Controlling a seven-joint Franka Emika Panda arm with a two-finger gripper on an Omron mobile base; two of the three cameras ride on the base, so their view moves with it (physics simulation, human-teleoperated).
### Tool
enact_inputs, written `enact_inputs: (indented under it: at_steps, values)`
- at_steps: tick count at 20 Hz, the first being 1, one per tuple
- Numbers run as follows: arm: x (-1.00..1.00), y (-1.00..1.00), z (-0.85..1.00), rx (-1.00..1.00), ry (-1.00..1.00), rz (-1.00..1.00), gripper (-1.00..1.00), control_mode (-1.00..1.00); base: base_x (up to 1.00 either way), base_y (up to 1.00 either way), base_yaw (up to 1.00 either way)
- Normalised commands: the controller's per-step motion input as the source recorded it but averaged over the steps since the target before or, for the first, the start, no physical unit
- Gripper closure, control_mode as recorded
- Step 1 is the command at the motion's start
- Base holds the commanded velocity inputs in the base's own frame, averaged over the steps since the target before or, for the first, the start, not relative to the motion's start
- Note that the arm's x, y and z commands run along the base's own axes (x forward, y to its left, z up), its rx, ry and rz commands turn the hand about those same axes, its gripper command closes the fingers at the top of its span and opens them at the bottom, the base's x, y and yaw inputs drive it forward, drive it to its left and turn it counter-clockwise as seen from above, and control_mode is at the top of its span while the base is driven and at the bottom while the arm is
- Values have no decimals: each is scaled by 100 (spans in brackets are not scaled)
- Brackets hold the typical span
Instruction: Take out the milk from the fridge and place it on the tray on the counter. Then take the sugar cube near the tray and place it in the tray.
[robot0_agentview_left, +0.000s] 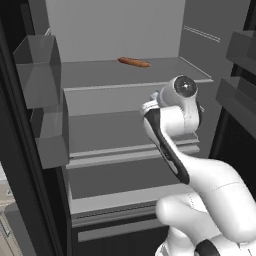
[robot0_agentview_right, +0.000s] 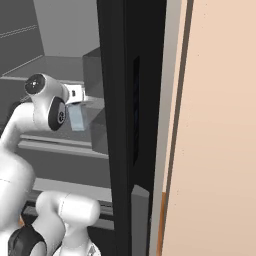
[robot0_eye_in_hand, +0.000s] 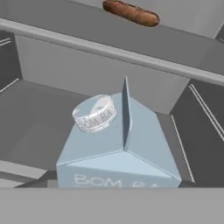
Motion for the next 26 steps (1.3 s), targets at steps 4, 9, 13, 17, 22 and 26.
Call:
enact_inputs:
  at_steps: [4, 9, 13, 17, 22, 26]
  values:
    - [-100, -35, 60, 1, -30, 0, 100, -100, 0, 0, 0]
    - [-100, 0, 60, 5, -12, 0, 100, -100, 0, 0, 0]
    - [-83, 0, 59, 2, -1, 0, 100, -100, 0, 0, 0]
    - [-60, 0, 44, 1, 9, 0, 100, -100, 0, 0, 0]
    - [-50, 3, -5, 2, 12, 0, 100, 100, -20, 2, 0]
    - [0, 0, 0, 0, 0, 0, 100, 100, -100, 22, 0]
